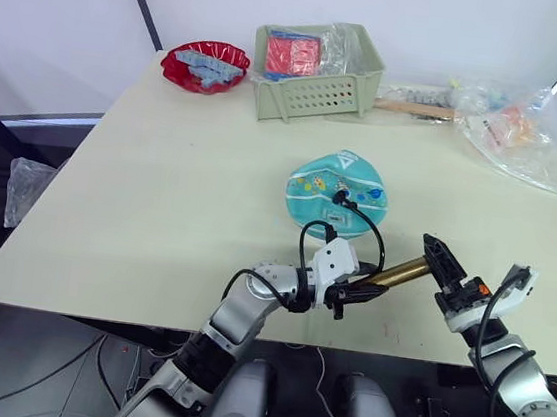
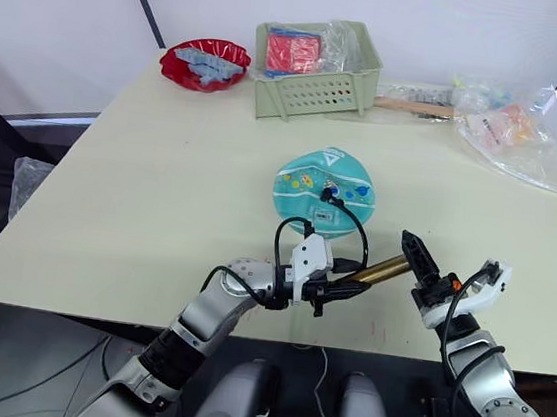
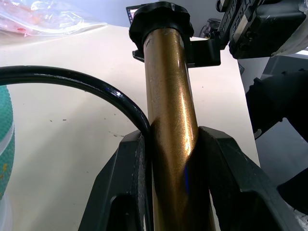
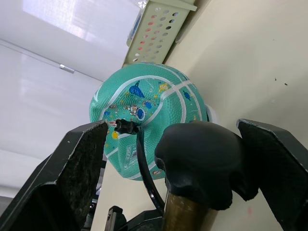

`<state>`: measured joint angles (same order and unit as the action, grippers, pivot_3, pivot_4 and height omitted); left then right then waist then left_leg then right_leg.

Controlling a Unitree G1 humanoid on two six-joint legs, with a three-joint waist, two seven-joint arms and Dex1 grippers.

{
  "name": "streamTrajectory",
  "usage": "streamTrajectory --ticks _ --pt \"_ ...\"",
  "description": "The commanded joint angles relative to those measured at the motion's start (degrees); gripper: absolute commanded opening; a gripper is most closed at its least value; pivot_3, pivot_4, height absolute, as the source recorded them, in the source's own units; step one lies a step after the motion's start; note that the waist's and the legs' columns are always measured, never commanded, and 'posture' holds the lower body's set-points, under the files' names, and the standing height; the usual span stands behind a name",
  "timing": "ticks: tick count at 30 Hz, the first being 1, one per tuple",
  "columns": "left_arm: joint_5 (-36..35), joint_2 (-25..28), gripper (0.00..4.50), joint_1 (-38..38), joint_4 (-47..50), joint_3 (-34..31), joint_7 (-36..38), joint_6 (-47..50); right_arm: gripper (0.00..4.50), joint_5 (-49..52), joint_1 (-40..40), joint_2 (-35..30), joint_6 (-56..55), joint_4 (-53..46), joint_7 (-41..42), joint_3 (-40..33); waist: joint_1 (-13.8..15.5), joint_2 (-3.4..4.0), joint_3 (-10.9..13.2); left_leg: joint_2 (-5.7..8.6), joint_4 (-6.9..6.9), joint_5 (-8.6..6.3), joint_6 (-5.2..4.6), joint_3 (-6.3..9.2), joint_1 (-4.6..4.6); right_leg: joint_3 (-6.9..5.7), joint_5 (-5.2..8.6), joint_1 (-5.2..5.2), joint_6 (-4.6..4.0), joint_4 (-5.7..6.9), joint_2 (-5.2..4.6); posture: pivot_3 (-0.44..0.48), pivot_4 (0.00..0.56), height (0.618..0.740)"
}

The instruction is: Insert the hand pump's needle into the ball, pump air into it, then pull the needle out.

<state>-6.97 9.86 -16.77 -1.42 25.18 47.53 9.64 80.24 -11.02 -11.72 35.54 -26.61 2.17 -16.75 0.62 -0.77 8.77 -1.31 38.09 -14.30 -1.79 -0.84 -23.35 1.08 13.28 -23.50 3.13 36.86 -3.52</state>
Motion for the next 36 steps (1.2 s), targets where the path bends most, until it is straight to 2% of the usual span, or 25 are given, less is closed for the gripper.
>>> streamTrajectory --ticks 1,4,15,21,24,26,27,29,30,36 --pt "-0.9 -0.6 1.27 0.0 1.3 -0.1 0.5 -1.3 4.50 2.8 0.8 0.0 -0.7 -2.2 1.4 -0.3 0.0 0.02 0.0 0.02 0.03 0.00 0.00 -0.01 -0.13 0.04 -0.02 -0.12 0.02 0.00 -0.01 0.000 0.150 0.738" --pt "-0.8 -0.4 1.27 0.1 1.2 -0.1 0.7 -1.3 4.50 3.0 0.9 -0.1 -0.9 -2.3 1.5 -0.2 0.0 0.02 0.0 0.03 0.25 -0.14 -0.23 -0.07 -0.24 0.11 -0.17 -0.15 0.30 -0.01 -0.03 0.000 0.150 0.738" --pt "-0.6 -0.2 1.27 0.5 0.9 0.1 1.5 -1.6 4.50 5.4 0.8 -1.0 -0.3 -2.3 2.6 0.3 -0.1 0.01 0.0 0.03 0.33 -0.23 -0.39 -0.66 -0.27 0.77 -0.27 -0.50 0.43 -0.05 -0.02 0.000 0.150 0.738" --pt "-0.5 -0.4 1.27 0.3 0.8 0.0 1.6 -1.6 4.50 3.1 0.9 -1.6 -0.5 -1.3 3.0 0.5 -0.5 -0.02 0.0 0.03 0.35 -0.28 -0.50 -1.71 -0.38 1.86 -0.60 -1.07 0.82 -0.02 0.05 0.000 0.150 0.738" --pt "-0.4 -0.5 1.27 0.4 0.9 0.0 1.4 -1.6 3.69 2.4 0.6 -2.0 -0.4 -1.3 3.4 0.6 -0.9 -0.03 0.0 0.03 0.47 -0.37 -0.68 -2.07 -0.37 2.21 -0.71 -1.17 0.97 -0.03 0.06 0.000 0.150 0.738" --pt "-0.4 -0.5 1.27 0.4 0.9 0.0 1.4 -1.6 2.90 2.0 0.4 -2.1 -0.4 -1.2 3.7 0.7 -1.2 -0.03 0.0 0.03 0.52 -0.42 -0.76 -2.15 -0.37 2.33 -0.75 -1.18 1.03 -0.04 0.05 0.000 0.150 0.738" --pt "-0.3 -0.5 1.27 0.5 0.9 0.1 1.4 -1.5 2.29 1.7 0.3 -2.1 -0.5 -1.2 3.8 0.7 -1.3 -0.03 0.0 0.03 0.52 -0.46 -0.82 -2.25 -0.38 2.44 -0.76 -1.24 1.04 -0.03 0.05 0.000 0.150 0.738" --pt "-0.3 -0.6 1.27 0.5 1.0 0.1 1.3 -1.5 1.80 1.2 0.3 -2.0 -0.7 -1.1 3.9 0.7 -1.3 -0.04 0.0 0.03 0.52 -0.50 -0.88 -2.37 -0.37 2.56 -0.78 -1.28 1.06 -0.04 0.05 0.000 0.150 0.738" --pt "-0.3 -0.6 1.27 0.6 1.0 0.2 1.3 -1.5 1.65 1.1 0.2 -1.9 -0.8 -1.0 3.9 0.6 -1.3 -0.04 0.0 0.03 0.52 -0.52 -0.91 -2.41 -0.36 2.61 -0.78 -1.28 1.07 -0.04 0.05 0.000 0.150 0.738" --pt "-0.3 -0.5 1.27 0.7 1.1 0.2 1.4 -1.6 1.65 -0.3 0.4 -2.2 -1.2 -0.7 4.5 0.9 -1.3 -0.06 0.0 0.03 0.59 -0.53 -0.94 -2.46 -0.37 2.68 -0.82 -1.28 1.13 -0.04 0.06 0.000 0.150 0.738"
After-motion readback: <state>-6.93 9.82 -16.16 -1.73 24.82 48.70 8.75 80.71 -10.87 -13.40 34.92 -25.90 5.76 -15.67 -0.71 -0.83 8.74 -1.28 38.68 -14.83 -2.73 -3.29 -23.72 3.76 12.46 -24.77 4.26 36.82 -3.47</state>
